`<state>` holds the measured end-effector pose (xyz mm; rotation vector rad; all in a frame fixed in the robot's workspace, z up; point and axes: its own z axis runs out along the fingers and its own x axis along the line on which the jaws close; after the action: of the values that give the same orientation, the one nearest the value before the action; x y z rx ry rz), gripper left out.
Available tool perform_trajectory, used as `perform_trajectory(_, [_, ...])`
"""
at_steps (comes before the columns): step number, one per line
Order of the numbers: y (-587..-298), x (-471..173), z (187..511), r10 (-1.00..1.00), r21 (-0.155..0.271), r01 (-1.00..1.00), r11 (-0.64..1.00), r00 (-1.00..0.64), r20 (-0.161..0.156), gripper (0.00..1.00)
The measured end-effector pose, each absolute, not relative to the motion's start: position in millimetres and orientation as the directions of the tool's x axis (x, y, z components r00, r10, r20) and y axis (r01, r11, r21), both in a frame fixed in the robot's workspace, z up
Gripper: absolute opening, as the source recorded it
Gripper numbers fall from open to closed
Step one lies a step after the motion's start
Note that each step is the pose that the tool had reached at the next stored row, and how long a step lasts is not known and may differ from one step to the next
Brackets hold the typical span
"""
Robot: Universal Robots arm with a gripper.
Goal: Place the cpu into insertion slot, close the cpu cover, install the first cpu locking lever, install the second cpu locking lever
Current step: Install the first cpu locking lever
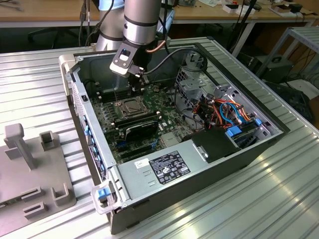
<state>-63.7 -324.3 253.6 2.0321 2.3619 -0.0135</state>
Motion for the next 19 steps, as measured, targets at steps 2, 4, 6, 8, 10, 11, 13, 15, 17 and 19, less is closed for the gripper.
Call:
perform_trajectory(2, [-324.3,-63.7,253.3,0.977,0.010,0.978,0.210,-0.209,-0.025,0.11])
perform_trajectory(4, [-324.3,-63.7,253.1,0.969,0.010,0.970,0.245,-0.245,-0.025,0.11])
perform_trajectory(6, [-324.3,-63.7,252.5,0.952,0.010,0.952,0.306,-0.305,-0.025,0.11])
perform_trajectory(8, [-324.2,-63.7,252.4,0.938,0.010,0.938,0.347,-0.346,-0.025,0.11])
perform_trajectory(10, [-324.1,-64.1,252.4,0.930,0.010,0.930,0.368,-0.368,-0.025,0.11])
perform_trajectory(11, [-324.1,-65.0,252.5,0.928,0.010,0.928,0.373,-0.373,-0.025,0.11])
perform_trajectory(13, [-324.1,-67.4,252.5,0.925,0.010,0.925,0.379,-0.379,-0.025,0.11])
perform_trajectory(15, [-324.1,-70.4,252.5,0.923,0.010,0.924,0.383,-0.383,-0.025,0.11])
perform_trajectory(17, [-324.1,-73.4,252.5,0.920,0.010,0.920,0.391,-0.391,-0.025,0.11])
perform_trajectory(19, [-324.1,-75.6,252.5,0.915,0.010,0.915,0.403,-0.403,-0.025,0.11])
